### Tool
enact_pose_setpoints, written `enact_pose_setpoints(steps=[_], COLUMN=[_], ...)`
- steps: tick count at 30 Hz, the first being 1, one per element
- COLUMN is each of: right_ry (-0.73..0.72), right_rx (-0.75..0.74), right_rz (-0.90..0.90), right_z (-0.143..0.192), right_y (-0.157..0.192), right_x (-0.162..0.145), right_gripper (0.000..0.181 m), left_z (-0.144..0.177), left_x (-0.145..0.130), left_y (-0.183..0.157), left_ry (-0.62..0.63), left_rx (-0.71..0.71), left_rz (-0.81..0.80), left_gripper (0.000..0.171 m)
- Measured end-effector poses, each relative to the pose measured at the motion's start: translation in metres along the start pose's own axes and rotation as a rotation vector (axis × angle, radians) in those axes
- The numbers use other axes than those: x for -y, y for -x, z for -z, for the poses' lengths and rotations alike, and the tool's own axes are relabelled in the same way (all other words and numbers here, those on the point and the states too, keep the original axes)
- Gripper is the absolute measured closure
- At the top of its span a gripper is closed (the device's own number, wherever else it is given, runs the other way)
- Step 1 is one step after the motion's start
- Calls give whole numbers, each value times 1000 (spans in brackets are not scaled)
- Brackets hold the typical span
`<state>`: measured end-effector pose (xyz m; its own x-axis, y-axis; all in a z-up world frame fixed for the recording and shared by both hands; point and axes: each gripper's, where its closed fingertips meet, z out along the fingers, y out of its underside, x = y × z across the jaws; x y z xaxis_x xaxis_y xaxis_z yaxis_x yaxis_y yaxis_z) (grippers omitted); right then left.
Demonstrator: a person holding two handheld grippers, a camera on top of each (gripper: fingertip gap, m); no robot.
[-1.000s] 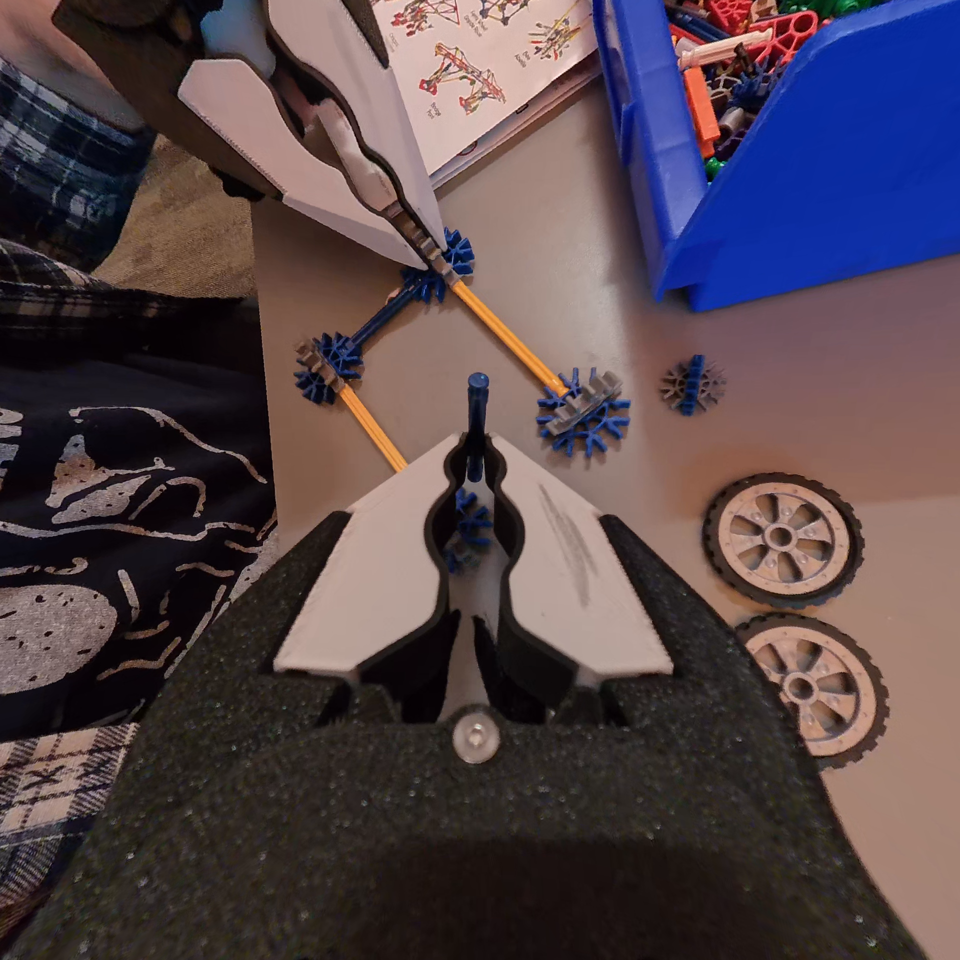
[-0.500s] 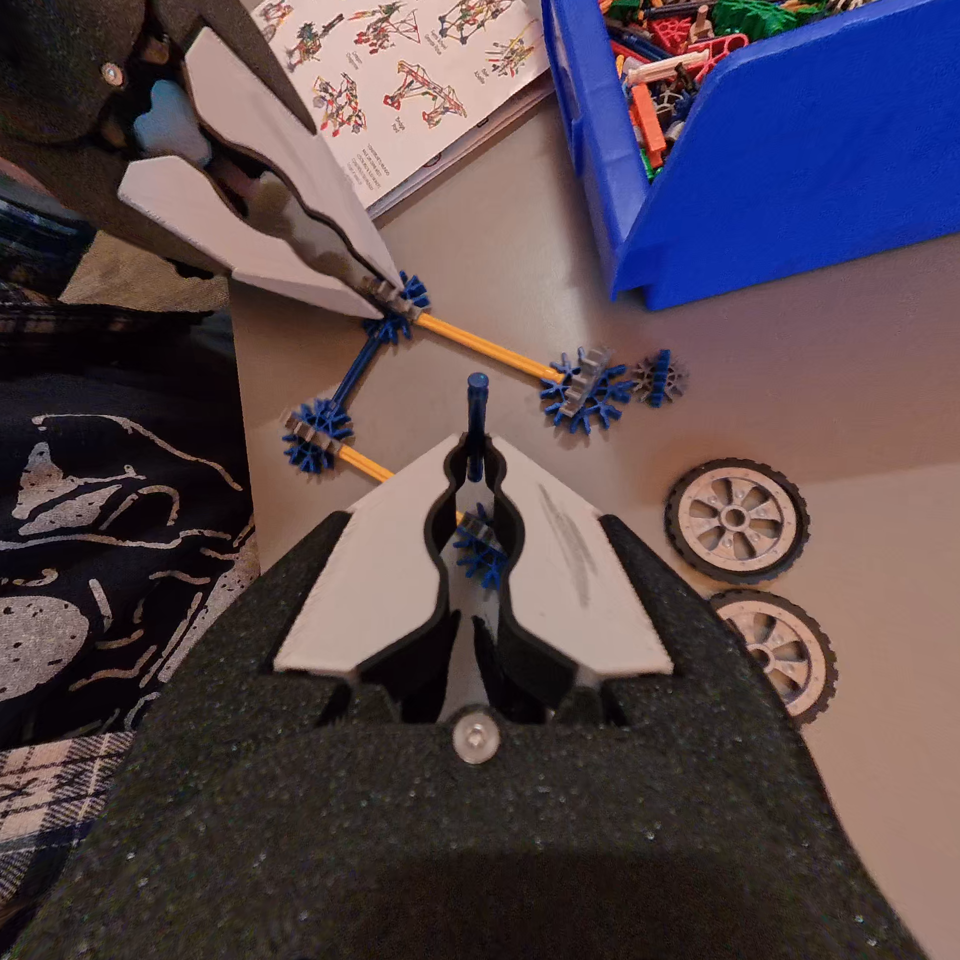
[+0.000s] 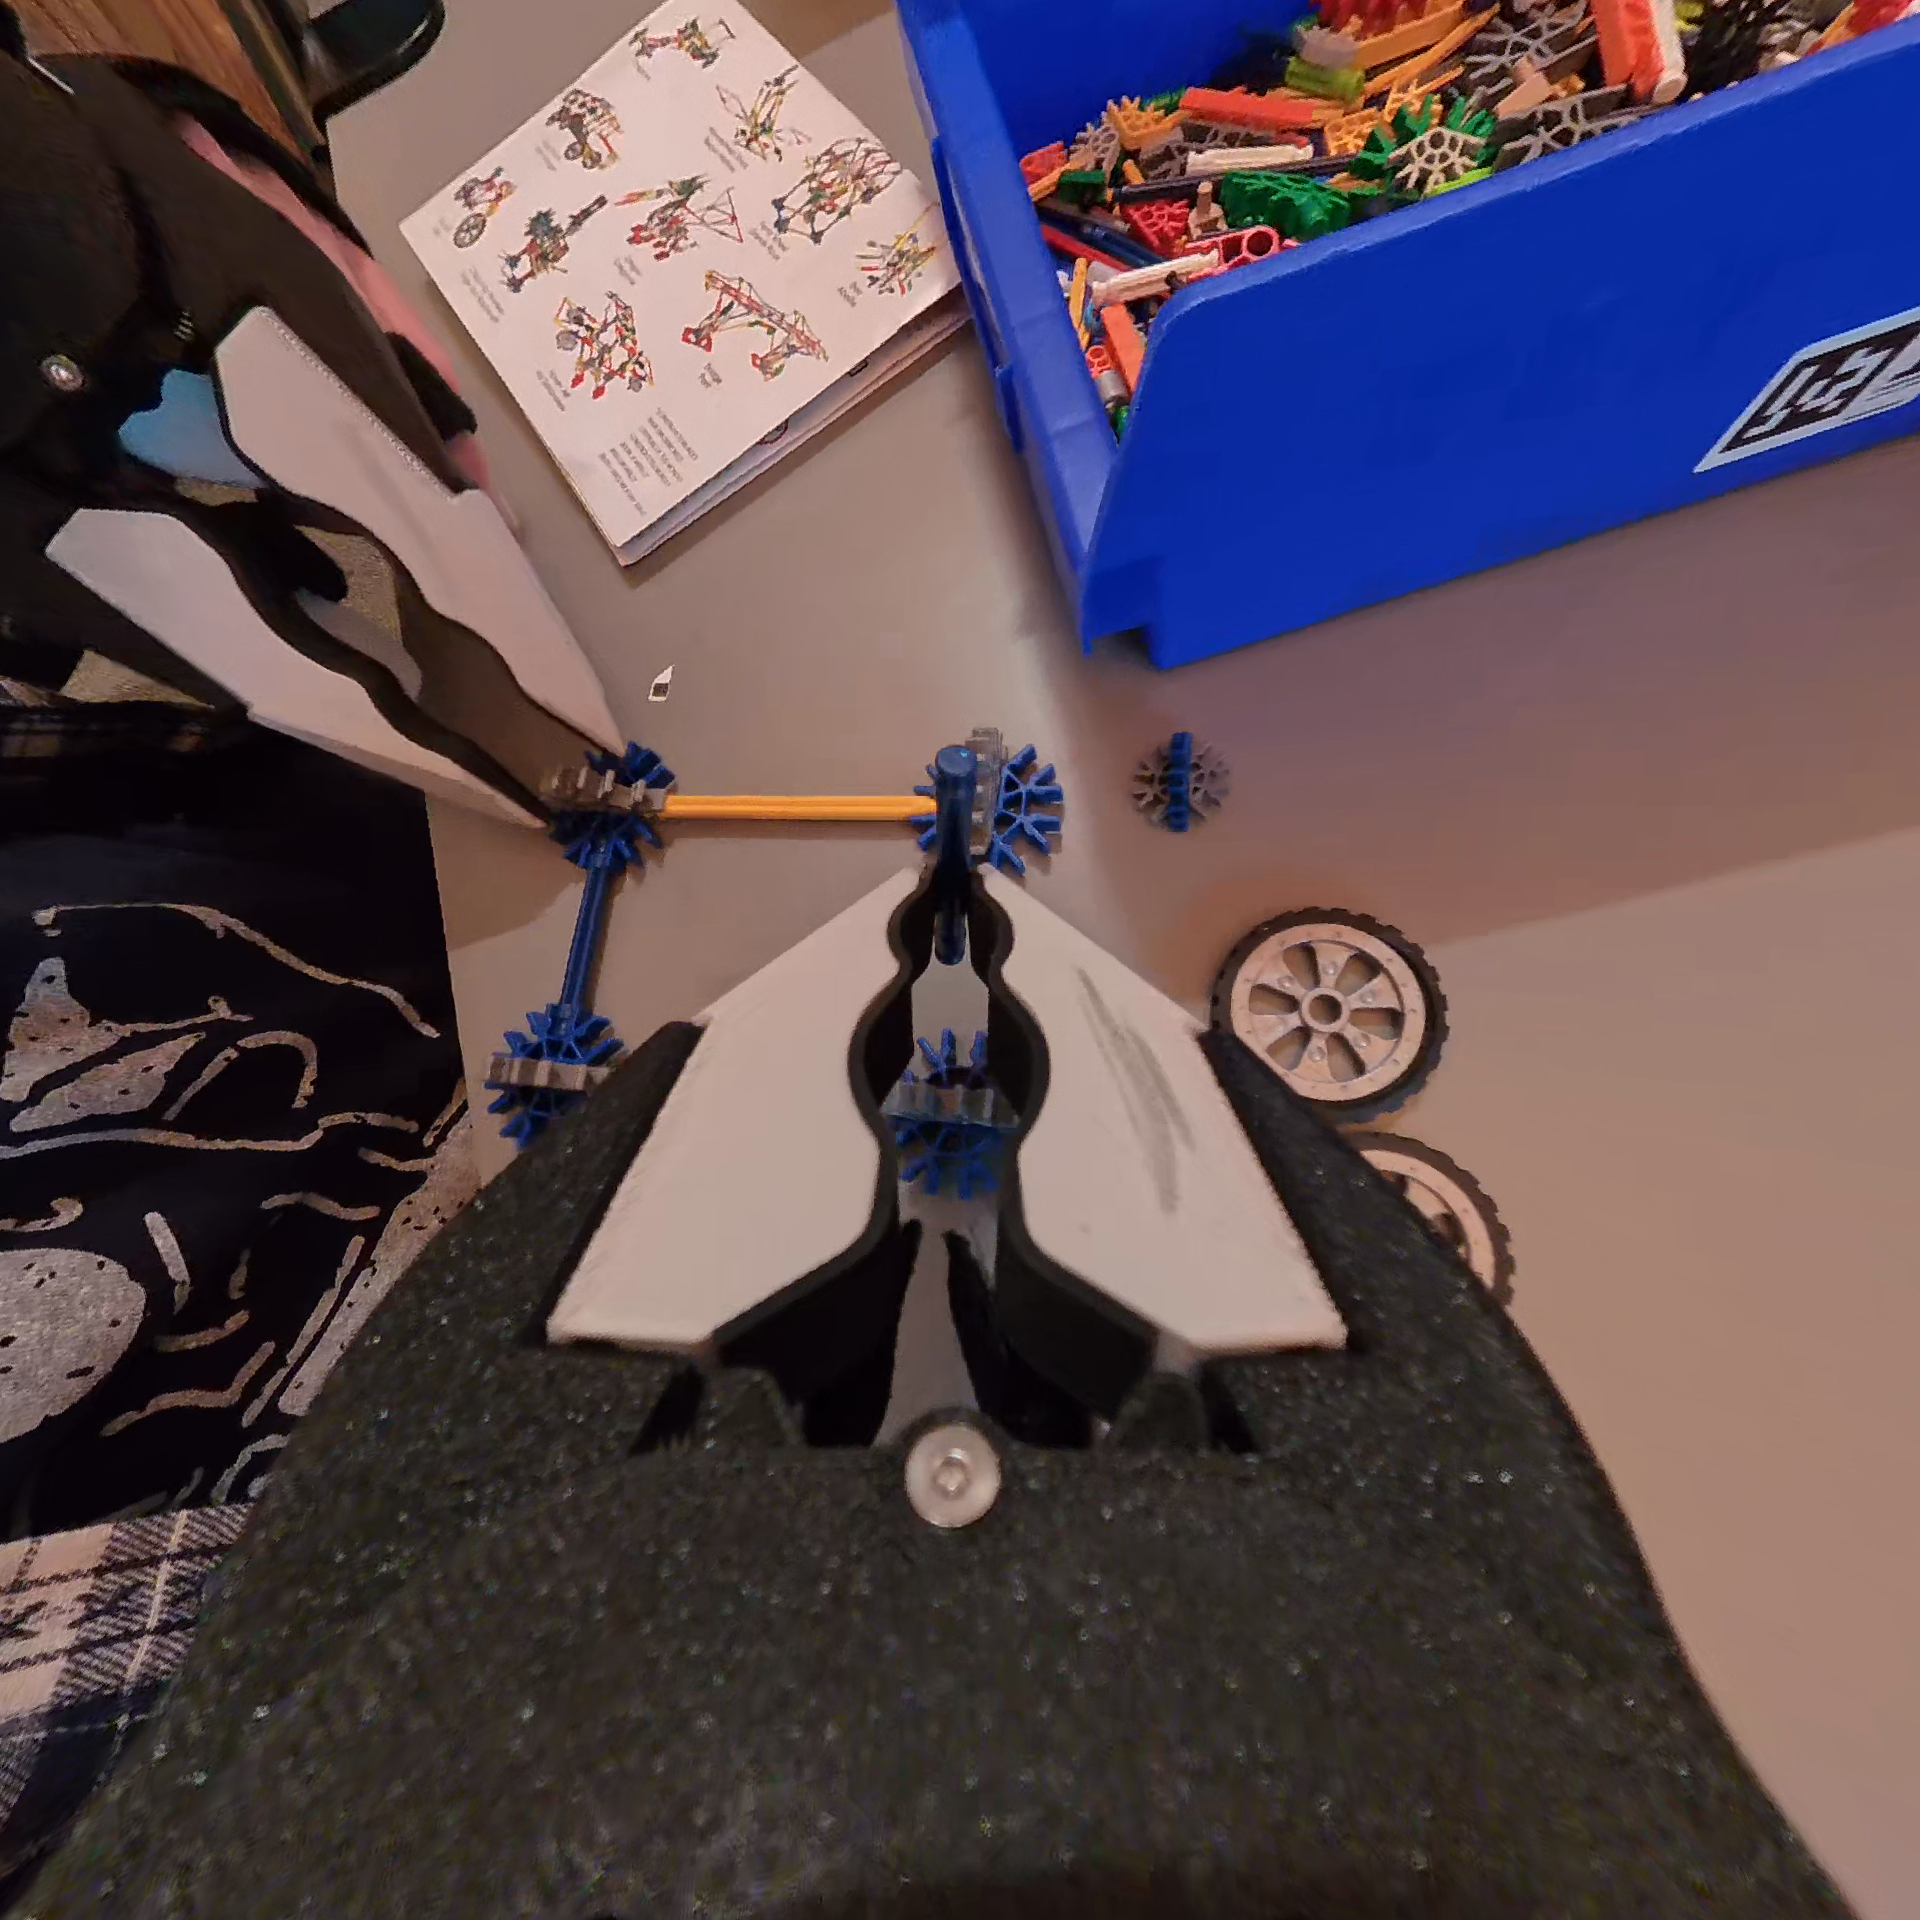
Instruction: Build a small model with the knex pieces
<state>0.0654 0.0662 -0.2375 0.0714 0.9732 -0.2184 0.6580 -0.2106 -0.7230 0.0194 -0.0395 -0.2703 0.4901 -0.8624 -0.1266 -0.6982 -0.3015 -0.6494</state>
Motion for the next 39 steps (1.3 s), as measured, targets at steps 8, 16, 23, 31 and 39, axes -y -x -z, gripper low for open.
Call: enact_pose_setpoints(steps=[8,16,23,31,39], right_ry=[-3,6,8,6,3], right_rx=[-15,-17,-15,-16,-20], right_rz=[-10,-6,-4,0,5], right_z=[1,0,-1,0,1], right_y=[-5,-5,-5,-4,-5], right_x=[0,-2,-2,-2,-1], right_gripper=[176,176,176,176,176], left_z=[-6,-6,-4,-10,-13], left_x=[-2,6,5,6,8], left_y=[-3,-23,-13,-18,-12], left_ry=[15,-28,-23,-18,-37], left_rx=[-34,-119,-101,-156,-122], left_rz=[-8,-81,-86,-123,-68], left_gripper=[147,145,141,139,148])
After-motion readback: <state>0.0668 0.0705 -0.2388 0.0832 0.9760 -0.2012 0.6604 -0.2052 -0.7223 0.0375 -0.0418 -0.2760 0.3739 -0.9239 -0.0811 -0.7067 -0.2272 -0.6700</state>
